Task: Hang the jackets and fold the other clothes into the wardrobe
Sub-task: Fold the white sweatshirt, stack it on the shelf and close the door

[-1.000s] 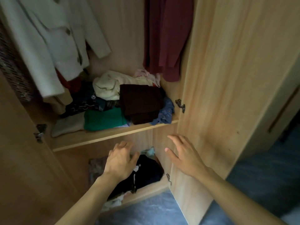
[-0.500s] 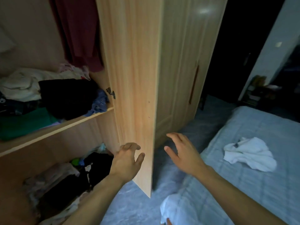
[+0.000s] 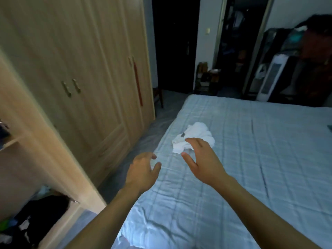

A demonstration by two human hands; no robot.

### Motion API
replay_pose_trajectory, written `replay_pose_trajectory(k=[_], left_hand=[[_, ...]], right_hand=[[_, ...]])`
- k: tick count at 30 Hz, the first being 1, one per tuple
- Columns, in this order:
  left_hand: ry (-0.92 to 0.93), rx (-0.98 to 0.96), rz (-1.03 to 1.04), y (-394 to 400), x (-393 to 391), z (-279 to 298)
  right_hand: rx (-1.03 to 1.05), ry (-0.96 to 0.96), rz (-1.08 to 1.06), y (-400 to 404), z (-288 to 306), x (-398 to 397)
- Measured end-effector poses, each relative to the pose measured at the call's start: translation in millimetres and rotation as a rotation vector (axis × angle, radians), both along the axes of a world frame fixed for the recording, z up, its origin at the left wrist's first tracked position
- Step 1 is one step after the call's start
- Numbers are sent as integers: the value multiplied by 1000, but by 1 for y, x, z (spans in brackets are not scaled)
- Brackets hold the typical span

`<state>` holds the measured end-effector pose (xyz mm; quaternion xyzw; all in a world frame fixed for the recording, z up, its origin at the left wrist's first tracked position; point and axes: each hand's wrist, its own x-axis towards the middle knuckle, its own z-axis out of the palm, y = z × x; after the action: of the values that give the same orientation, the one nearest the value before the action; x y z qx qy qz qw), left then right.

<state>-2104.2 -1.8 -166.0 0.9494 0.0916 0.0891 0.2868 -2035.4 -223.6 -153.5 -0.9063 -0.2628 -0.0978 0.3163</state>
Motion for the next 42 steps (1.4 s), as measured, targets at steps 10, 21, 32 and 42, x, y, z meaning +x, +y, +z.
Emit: replay_pose_trajectory(k=[10,21,32,42], left_hand=[[-58,-20,-109,-89,116,-13],[-79,-91,-163,-32,266,-43],[131,-35,-169,23,361,-118],[216,3,-187,26,436,-188]], right_hand=[[-48,90,-272,-106,-19,30],[-144,85,-355,-76,-29,155],[-160,212,-315,-20,-75,271],[-184,372,-230,-7,-167,370]])
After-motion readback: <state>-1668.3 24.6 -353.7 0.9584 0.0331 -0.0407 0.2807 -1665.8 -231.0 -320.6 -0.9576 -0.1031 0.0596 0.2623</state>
